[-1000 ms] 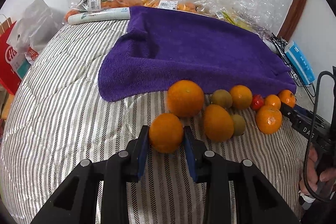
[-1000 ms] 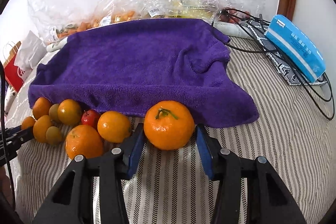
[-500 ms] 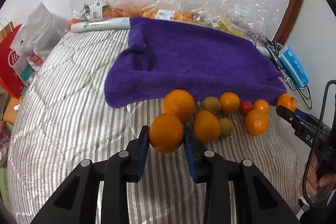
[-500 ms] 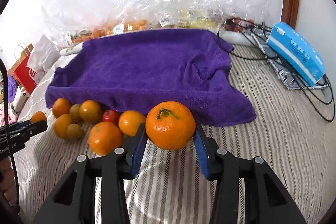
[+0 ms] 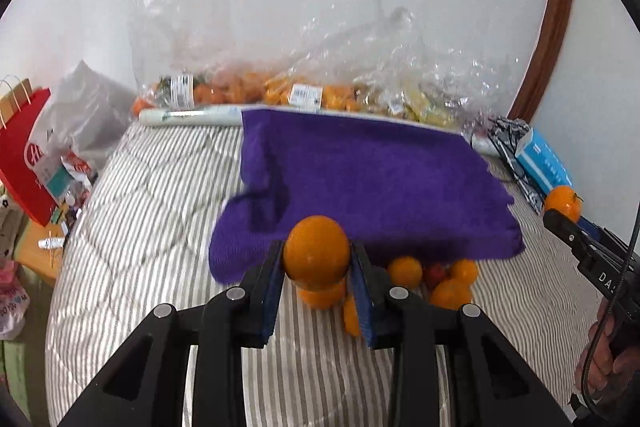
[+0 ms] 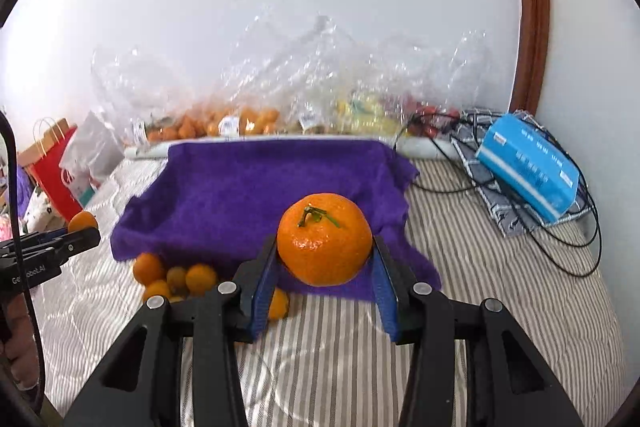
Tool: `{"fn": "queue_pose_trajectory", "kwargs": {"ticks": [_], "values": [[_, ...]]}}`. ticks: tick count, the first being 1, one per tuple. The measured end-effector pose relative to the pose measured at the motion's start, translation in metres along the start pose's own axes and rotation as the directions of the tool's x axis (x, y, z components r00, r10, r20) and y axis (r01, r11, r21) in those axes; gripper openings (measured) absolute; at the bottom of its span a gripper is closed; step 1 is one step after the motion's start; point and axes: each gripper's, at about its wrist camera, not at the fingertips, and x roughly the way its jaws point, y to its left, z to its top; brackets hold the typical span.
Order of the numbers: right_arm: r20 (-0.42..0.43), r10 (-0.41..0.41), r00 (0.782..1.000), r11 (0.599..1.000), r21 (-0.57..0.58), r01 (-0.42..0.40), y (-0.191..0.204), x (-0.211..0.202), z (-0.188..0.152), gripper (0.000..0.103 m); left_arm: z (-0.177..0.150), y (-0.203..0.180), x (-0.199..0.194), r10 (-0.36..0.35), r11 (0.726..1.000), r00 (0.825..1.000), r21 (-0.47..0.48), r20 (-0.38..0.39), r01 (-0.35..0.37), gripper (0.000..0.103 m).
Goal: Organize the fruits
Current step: 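Lift both held oranges and carry them over the purple towel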
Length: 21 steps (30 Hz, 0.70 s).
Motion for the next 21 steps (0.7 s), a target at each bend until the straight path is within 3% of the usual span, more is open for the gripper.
{"fn": "queue_pose_trajectory", "kwargs": {"ticks": [10, 21], "values": [[0.038, 0.000, 0.999, 1.000, -0.005, 0.000, 0.002, 0.020, 0.031, 0.044, 0.038, -0.009, 0.015, 0.014, 1.000, 0.996, 0.023, 0.084, -0.016, 0.030], [0.044, 0.002, 0.999, 1.000, -0.004, -0.002, -0.001, 0.061, 0.059, 0.044, 0.065, -0.014, 0.070, -0.005, 1.000, 0.999, 0.008, 0.050, 0.004, 0.030]]}}
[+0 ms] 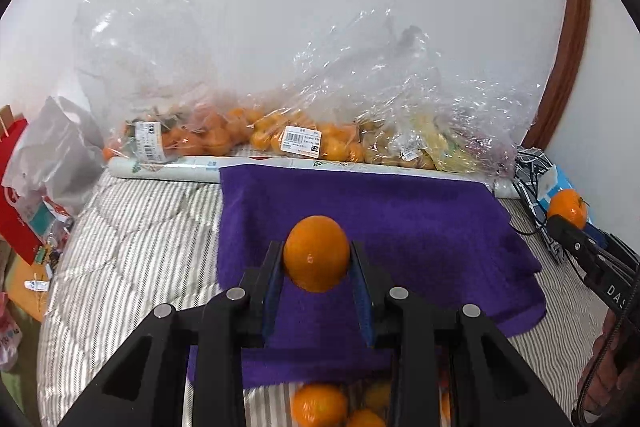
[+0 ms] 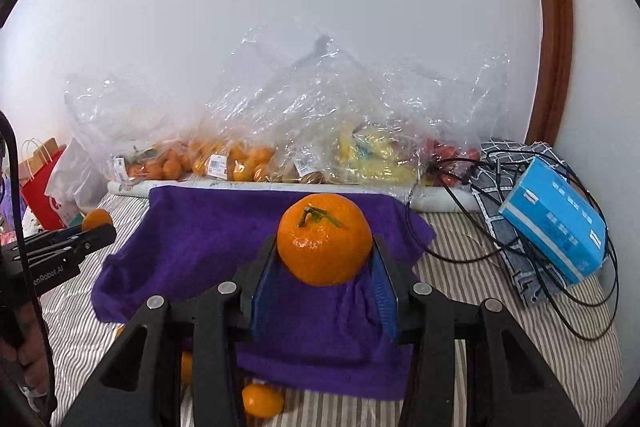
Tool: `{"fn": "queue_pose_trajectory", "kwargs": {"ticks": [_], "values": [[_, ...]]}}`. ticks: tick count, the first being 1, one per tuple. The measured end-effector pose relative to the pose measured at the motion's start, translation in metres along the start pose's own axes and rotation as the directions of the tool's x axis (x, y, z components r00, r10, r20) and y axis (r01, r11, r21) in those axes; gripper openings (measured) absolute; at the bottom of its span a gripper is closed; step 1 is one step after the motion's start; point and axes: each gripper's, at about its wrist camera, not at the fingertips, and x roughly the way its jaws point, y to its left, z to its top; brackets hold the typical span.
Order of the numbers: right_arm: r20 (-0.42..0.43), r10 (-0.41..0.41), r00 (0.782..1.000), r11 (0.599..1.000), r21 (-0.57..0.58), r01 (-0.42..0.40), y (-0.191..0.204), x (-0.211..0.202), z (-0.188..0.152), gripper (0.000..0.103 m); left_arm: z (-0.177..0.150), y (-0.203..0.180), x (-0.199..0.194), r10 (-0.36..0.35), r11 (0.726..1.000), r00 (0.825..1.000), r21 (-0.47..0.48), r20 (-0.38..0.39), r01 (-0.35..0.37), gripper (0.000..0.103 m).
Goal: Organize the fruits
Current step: 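Lift both held oranges and carry them over the purple towel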
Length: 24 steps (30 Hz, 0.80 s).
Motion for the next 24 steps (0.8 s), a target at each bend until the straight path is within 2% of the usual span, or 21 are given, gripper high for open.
{"fn": "queue_pose_trajectory", "kwargs": {"ticks": [6, 17, 24], "values": [[-0.023, 0.008, 1.000, 1.000, 0.004, -0.008, -0.005, 0.026, -0.001, 0.044, 0.008, -0.002, 0.029, -0.006, 1.000, 1.000, -0.010, -0.022, 0.006, 0.030], [-0.105, 0.007, 0.994, 1.000, 0.013, -0.006, -0.013, 0.066, -0.019, 0.044, -0.008, 0.007, 0.064, -0.006, 0.999, 0.994, -0.035, -0.106, 0.002, 0.030], [-0.155, 0.021, 0.988, 1.000, 0.015, -0.019, -0.013, 0.083, -0.027, 0.044, -0.013, 0.008, 0.073, -0.008, 1.000, 0.990, -0.031, -0.138, 0.004, 0.030]]}}
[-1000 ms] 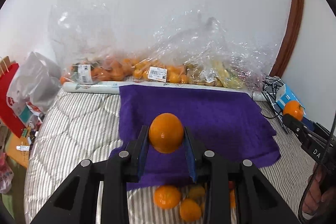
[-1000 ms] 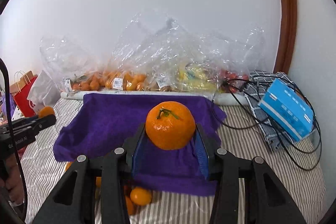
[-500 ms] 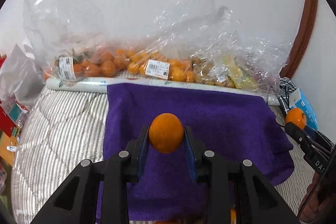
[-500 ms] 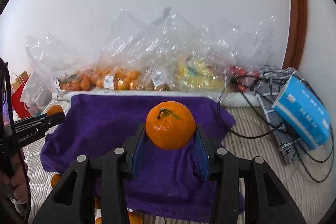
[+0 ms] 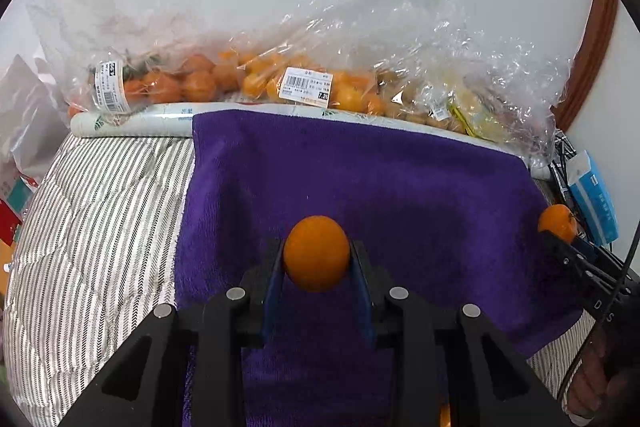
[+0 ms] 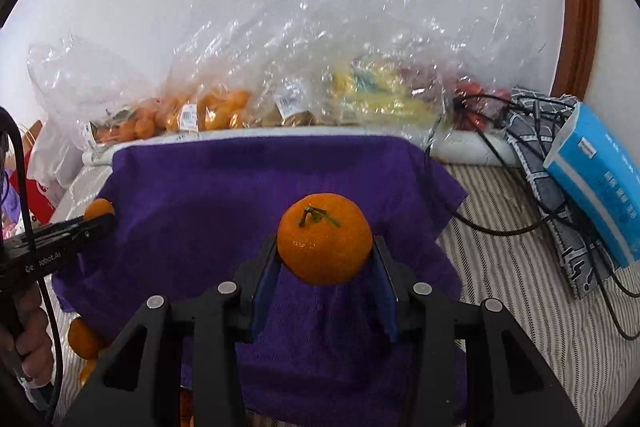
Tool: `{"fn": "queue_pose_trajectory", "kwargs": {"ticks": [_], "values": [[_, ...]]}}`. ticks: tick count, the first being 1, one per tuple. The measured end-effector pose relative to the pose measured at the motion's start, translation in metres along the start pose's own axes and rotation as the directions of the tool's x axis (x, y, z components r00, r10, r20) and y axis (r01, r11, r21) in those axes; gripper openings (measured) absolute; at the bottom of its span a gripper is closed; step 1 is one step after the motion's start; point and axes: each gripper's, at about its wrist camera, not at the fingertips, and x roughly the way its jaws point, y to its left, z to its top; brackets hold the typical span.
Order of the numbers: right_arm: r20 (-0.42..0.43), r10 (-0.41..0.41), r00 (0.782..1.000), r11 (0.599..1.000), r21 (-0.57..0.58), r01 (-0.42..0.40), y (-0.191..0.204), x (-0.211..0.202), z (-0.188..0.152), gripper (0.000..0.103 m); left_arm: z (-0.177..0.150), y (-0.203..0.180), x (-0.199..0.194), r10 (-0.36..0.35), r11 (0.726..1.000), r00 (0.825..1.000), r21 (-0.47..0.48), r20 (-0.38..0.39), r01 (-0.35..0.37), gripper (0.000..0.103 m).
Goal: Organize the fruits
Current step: 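Lift both held oranges and carry them over the purple towel, then open the right gripper to set its orange on the towel while the left gripper releases its orange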
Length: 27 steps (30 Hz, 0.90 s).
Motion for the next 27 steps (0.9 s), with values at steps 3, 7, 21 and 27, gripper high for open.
{"fn": "queue_pose_trajectory", "kwargs": {"ticks": [3, 7, 21, 27], "values": [[-0.016, -0.002, 1.000, 1.000, -0.006, 0.002, 0.002, 0.007, -0.003, 0.044, -0.001, 0.001, 0.006, -0.003, 1.000, 1.000, -0.006, -0.023, 0.003, 0.030], [-0.041, 0.011, 0.999, 1.000, 0.003, -0.011, 0.001, 0.014, -0.005, 0.044, -0.002, 0.000, 0.011, -0.006, 1.000, 0.999, 0.000, -0.040, 0.006, 0.030], [-0.037, -0.003, 0.999, 1.000, -0.016, 0.003, 0.004, 0.016, -0.009, 0.044, -0.005, -0.004, 0.023, -0.013, 1.000, 0.996, 0.023, -0.088, 0.015, 0.031], [-0.019, 0.006, 1.000, 1.000, -0.020, -0.007, 0.005, 0.009, -0.009, 0.049, -0.003, -0.004, 0.019, -0.035, 0.999, 0.996, 0.021, -0.079, 0.036, 0.031]]}}
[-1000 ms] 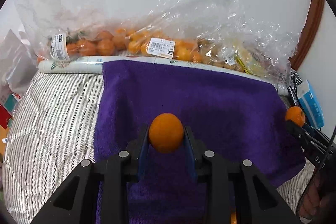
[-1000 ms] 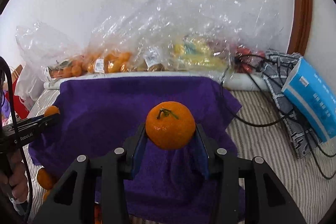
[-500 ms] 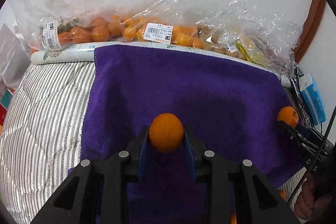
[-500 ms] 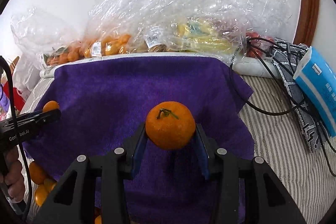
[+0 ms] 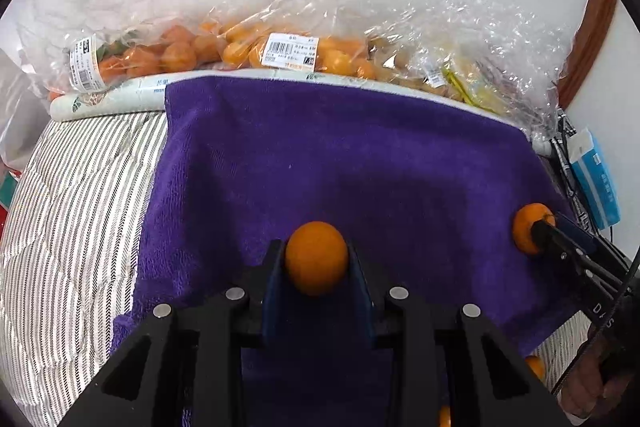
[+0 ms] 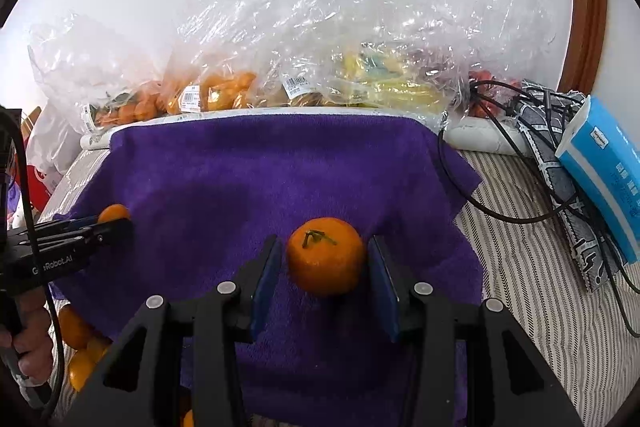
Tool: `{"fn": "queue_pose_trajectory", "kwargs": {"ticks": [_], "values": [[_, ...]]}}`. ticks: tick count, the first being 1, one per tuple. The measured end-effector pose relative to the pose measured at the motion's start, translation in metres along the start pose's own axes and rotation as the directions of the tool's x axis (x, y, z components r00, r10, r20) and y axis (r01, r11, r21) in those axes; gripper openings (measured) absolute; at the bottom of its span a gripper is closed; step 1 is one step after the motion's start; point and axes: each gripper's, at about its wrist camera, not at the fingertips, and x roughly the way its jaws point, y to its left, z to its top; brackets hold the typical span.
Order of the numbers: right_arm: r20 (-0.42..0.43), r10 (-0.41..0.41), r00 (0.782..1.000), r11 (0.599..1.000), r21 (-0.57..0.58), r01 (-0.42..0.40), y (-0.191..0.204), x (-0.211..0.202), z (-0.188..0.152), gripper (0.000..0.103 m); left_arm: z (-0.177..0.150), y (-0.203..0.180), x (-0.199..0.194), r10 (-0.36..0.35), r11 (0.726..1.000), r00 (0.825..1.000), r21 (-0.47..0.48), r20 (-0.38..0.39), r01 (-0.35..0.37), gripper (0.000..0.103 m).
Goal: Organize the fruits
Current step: 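Open the right gripper to set its orange on the towel while the left gripper releases its orange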
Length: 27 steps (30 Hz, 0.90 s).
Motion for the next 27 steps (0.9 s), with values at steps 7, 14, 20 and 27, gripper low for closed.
{"fn": "queue_pose_trajectory", "kwargs": {"ticks": [7, 14, 20, 27], "values": [[0.034, -0.020, 0.999, 1.000, 0.002, 0.020, 0.011, -0.022, 0.002, 0.079, 0.002, -0.007, -0.020, -0.023, 1.000, 0.999, 0.019, 0.026, 0.023, 0.044], [0.047, -0.133, 0.990, 0.990, 0.046, 0.131, 0.020, -0.054, 0.006, 0.090, 0.004, -0.022, -0.052, 0.009, 0.997, 0.997, 0.072, 0.082, -0.015, 0.063], [0.040, -0.155, 0.987, 0.985, 0.088, 0.151, 0.014, -0.091, 0.001, 0.091, -0.004, -0.031, -0.083, 0.007, 0.995, 0.994, 0.094, 0.105, -0.017, 0.064], [0.051, -0.189, 0.981, 0.980, 0.078, 0.184, 0.018, -0.122, -0.020, 0.091, -0.026, -0.027, -0.119, 0.030, 0.995, 0.986, 0.093, 0.165, -0.046, 0.063]]}}
